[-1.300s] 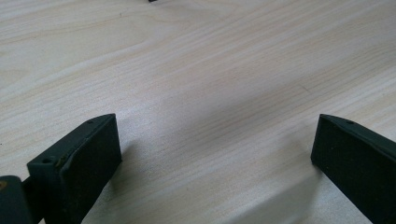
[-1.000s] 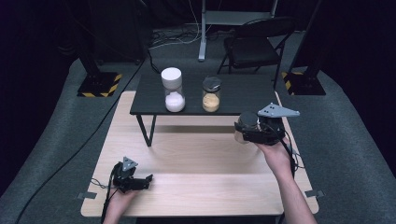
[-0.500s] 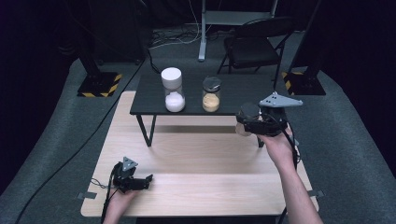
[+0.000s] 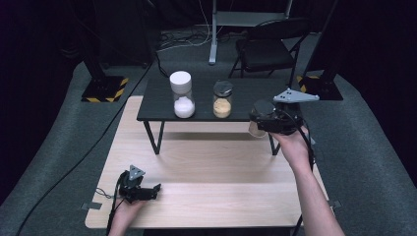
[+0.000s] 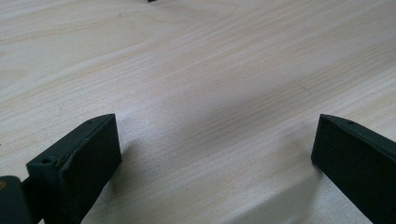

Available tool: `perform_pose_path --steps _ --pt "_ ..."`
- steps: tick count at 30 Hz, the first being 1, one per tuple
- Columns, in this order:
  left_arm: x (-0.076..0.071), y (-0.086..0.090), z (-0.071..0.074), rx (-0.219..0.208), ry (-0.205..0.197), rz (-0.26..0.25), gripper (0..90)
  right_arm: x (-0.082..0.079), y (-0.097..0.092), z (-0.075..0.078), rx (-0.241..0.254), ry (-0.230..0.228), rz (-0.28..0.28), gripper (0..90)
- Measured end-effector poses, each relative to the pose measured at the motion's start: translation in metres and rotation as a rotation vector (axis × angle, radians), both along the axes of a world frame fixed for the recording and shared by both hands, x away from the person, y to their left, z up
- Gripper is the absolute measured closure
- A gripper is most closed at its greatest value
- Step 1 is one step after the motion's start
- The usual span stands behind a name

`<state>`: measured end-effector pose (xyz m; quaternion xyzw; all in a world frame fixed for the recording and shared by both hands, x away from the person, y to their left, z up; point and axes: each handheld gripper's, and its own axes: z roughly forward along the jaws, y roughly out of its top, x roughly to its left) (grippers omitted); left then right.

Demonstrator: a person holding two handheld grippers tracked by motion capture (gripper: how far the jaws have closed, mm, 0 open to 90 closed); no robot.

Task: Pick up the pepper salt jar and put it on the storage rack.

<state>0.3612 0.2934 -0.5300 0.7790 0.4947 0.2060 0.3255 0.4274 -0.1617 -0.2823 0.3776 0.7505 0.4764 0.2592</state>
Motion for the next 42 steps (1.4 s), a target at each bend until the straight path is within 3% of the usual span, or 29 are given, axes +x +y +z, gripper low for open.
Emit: perform_pose_path --steps 14,23,42 --pt "0.000 0.000 0.000 0.000 0.000 0.000 1.0 0.015 0.002 0.013 0.014 -0.006 -0.003 31.1" --pt "0.000 0.000 0.000 0.000 0.000 0.000 1.0 0.028 0.004 0.019 -0.004 -0.011 -0.025 31.2" --pt "0.000 0.000 0.000 0.000 0.000 -0.001 1.0 0.058 0.006 0.012 -0.006 0.009 -0.040 31.2"
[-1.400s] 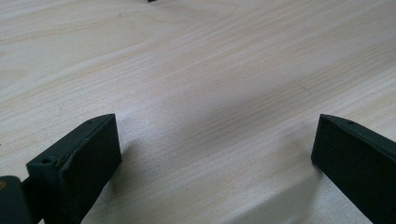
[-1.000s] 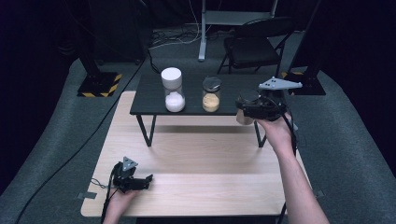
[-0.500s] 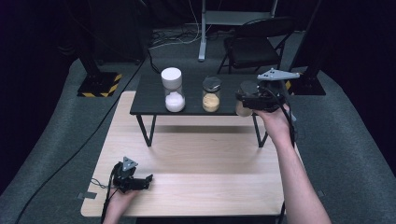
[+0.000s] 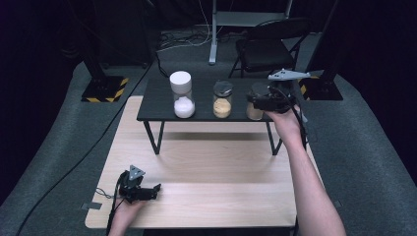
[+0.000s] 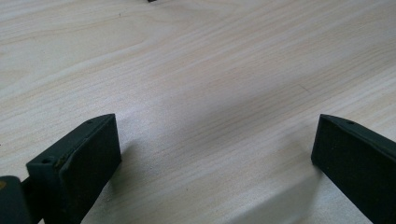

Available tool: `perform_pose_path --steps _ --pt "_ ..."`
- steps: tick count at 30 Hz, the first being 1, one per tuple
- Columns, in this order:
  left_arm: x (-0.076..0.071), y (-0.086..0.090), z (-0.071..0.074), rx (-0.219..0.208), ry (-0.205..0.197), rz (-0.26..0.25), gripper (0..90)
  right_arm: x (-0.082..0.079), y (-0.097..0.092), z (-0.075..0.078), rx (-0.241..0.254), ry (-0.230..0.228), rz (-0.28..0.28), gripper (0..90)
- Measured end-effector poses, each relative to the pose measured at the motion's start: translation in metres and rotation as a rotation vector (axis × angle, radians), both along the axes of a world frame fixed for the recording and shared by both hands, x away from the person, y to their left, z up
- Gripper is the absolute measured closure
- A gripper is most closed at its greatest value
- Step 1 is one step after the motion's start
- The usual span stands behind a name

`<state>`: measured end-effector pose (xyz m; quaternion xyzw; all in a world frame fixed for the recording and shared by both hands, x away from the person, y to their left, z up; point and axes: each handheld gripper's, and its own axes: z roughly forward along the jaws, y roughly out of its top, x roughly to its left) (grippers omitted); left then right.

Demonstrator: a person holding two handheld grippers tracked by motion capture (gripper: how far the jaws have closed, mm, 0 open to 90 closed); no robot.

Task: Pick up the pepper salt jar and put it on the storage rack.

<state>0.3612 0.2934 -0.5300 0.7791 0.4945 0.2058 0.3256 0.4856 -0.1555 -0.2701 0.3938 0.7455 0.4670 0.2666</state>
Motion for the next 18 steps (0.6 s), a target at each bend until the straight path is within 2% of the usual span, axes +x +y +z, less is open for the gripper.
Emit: perform_pose_path --steps 7,10,18 --pt "0.0000 0.0000 0.0000 0.000 0.000 0.000 1.0 0.0089 0.0011 -0.0007 0.010 -0.001 0.000 31.1" --pt "0.0000 0.0000 0.0000 0.000 0.000 0.000 1.0 0.0091 0.0029 -0.0004 0.000 -0.002 0.006 31.0" --pt "-0.0002 -0.0001 -0.0001 -0.001 -0.001 -0.001 1.0 0.0064 0.0014 -0.0001 0.017 -0.004 0.004 26.9"
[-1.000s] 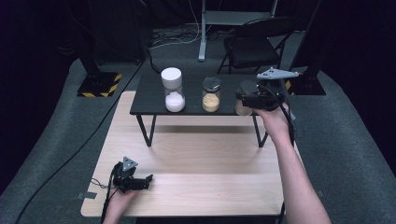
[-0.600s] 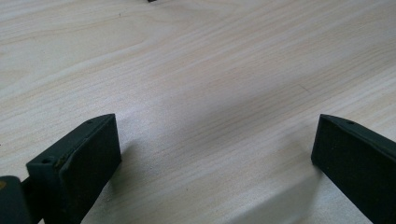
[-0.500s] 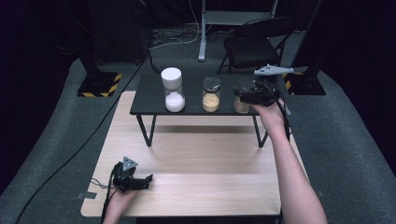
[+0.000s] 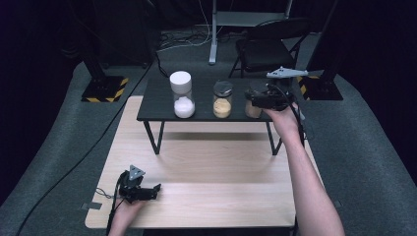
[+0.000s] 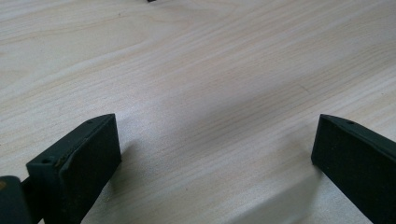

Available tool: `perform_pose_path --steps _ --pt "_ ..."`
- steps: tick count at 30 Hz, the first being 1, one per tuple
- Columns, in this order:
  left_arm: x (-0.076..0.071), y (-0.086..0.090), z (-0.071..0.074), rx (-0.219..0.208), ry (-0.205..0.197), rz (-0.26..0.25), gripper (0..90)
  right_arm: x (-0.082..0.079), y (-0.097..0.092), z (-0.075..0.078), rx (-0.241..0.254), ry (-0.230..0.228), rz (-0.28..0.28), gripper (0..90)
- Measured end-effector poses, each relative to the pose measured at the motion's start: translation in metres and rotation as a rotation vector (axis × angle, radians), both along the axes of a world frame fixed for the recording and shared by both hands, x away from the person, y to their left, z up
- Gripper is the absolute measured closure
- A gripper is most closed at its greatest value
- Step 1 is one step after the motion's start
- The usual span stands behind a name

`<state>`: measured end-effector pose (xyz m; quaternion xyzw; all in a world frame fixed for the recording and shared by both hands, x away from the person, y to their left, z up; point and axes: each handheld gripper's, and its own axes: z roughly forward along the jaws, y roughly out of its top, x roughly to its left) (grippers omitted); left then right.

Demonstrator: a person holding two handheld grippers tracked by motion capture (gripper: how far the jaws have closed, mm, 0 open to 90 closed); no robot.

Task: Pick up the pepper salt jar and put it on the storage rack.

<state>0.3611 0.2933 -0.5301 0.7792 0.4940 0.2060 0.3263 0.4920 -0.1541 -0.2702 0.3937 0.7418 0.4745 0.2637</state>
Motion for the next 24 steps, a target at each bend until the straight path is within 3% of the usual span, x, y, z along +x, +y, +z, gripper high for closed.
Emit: perform_pose_path --steps 6,10,24 --pt "0.000 0.000 0.000 0.000 0.000 0.000 1.0 -0.007 -0.004 0.003 0.039 0.002 0.000 19.1" --pt "0.000 0.000 0.000 0.000 0.000 0.000 1.0 -0.013 -0.005 0.003 0.035 -0.008 0.000 16.7" --pt "0.000 0.000 0.000 0.000 0.000 0.001 0.9 -0.030 -0.024 -0.018 0.032 0.019 -0.003 12.3"
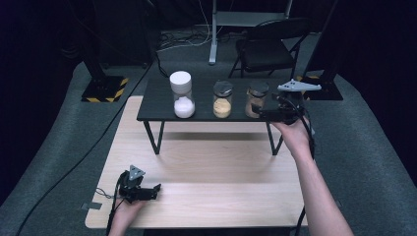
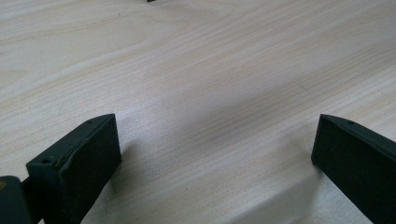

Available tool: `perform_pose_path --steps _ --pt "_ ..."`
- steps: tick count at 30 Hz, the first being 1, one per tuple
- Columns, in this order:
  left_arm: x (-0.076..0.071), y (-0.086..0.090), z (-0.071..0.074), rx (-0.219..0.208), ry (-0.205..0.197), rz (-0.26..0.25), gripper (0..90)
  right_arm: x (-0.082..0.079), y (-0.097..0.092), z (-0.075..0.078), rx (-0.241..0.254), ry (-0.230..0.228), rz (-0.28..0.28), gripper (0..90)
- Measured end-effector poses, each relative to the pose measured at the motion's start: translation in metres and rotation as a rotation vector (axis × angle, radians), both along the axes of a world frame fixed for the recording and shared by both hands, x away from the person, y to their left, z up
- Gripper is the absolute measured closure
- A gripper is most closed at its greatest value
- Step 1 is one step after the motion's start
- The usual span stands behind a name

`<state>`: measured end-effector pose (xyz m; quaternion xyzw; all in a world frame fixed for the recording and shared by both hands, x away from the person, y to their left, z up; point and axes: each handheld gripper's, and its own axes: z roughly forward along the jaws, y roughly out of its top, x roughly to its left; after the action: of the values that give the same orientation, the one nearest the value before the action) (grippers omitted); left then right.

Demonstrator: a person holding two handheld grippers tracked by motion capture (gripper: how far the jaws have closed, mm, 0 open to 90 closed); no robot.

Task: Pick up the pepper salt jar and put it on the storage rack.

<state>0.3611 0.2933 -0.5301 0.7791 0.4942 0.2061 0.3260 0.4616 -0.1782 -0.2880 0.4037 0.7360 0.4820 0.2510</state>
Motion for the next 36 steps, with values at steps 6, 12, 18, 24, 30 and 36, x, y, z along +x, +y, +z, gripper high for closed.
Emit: perform_pose_path --steps 6,12,18,24,30,36 --pt "0.000 0.000 0.000 0.000 0.000 0.001 1.0 -0.008 -0.011 -0.011 0.016 0.005 -0.005 11.5" --pt "-0.001 -0.001 0.000 -0.001 0.000 0.009 1.0 -0.020 -0.009 -0.017 0.017 -0.015 0.015 11.5" --pt "0.000 0.000 0.000 0.001 0.002 0.009 0.9 -0.028 -0.009 -0.026 0.009 -0.016 0.018 11.6" --pt "0.001 0.000 0.000 0.001 0.001 0.010 0.9 -0.038 -0.015 -0.037 0.012 -0.008 0.013 11.6" --pt "0.001 0.000 0.000 0.001 0.001 0.010 1.0 -0.045 -0.021 -0.044 0.016 -0.003 0.006 11.6" --pt "0.001 0.000 0.000 0.001 0.001 0.010 1.0 -0.051 -0.026 -0.053 0.025 0.005 -0.004 11.6"
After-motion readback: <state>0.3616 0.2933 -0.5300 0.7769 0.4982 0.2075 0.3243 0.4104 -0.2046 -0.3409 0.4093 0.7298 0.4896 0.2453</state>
